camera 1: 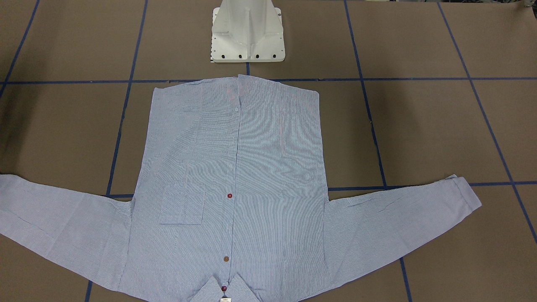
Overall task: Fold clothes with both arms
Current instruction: 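Lower the right gripper onto the cuff of the sleeve nearest it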
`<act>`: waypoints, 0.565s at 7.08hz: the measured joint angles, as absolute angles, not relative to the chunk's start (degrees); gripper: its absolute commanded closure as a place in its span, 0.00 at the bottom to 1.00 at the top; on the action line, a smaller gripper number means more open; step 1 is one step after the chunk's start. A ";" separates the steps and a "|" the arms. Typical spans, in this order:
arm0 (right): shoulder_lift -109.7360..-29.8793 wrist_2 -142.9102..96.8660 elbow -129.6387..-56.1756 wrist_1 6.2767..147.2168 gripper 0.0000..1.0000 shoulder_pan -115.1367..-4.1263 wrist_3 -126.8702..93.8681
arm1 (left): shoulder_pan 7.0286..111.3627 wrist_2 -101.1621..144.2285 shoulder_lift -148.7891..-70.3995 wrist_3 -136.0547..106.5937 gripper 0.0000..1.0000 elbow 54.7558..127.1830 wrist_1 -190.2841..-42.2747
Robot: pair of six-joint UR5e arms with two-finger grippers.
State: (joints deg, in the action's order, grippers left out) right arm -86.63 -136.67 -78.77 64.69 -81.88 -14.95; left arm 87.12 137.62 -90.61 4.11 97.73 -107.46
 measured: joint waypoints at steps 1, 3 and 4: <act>-86.39 -136.80 -76.68 62.32 0.00 -81.02 -16.50 | 87.10 137.74 -90.46 3.57 0.00 97.90 -107.75; -86.32 -136.59 -75.23 60.55 0.01 -77.87 -22.84 | 87.18 137.83 -90.00 3.29 0.00 98.14 -108.18; -86.28 -136.46 -75.08 60.18 0.02 -76.64 -24.75 | 87.22 137.87 -89.87 3.26 0.00 98.21 -108.32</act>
